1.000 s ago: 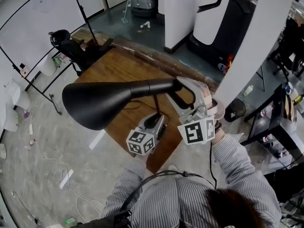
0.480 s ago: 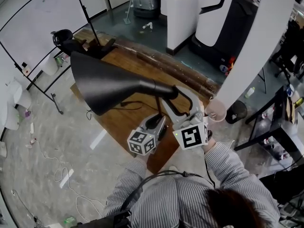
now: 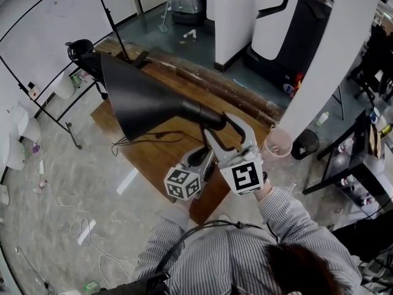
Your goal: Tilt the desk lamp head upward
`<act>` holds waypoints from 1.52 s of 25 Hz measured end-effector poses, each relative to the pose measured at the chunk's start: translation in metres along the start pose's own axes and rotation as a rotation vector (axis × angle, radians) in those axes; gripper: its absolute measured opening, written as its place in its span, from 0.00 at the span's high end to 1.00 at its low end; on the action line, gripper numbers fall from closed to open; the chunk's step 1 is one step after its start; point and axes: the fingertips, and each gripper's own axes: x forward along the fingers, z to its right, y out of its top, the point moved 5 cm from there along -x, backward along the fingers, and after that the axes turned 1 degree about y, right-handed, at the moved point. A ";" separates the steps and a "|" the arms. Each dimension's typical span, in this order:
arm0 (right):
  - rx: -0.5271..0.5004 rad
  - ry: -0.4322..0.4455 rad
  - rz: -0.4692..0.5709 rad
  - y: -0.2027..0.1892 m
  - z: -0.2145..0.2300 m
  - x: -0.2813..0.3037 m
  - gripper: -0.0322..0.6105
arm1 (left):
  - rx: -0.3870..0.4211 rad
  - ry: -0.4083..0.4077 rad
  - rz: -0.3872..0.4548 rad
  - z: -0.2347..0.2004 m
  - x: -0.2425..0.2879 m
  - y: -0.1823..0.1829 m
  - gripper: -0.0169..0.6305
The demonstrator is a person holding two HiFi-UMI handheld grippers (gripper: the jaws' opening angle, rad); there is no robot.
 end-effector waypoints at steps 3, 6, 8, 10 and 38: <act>-0.020 0.013 0.002 0.000 0.001 0.000 0.62 | 0.005 -0.004 -0.008 0.000 0.000 0.000 0.88; -0.113 0.045 -0.024 -0.001 0.000 -0.001 0.62 | 0.014 -0.001 -0.018 0.001 -0.001 0.000 0.88; -0.207 0.065 -0.044 -0.002 0.002 -0.003 0.62 | 0.031 0.011 -0.022 0.001 -0.003 0.002 0.88; -0.238 0.082 -0.045 -0.002 0.006 -0.007 0.62 | 0.038 0.028 -0.027 0.001 -0.004 0.003 0.86; 0.488 0.233 -0.216 -0.082 -0.059 -0.063 0.95 | 0.031 0.338 0.048 0.049 -0.074 0.040 0.97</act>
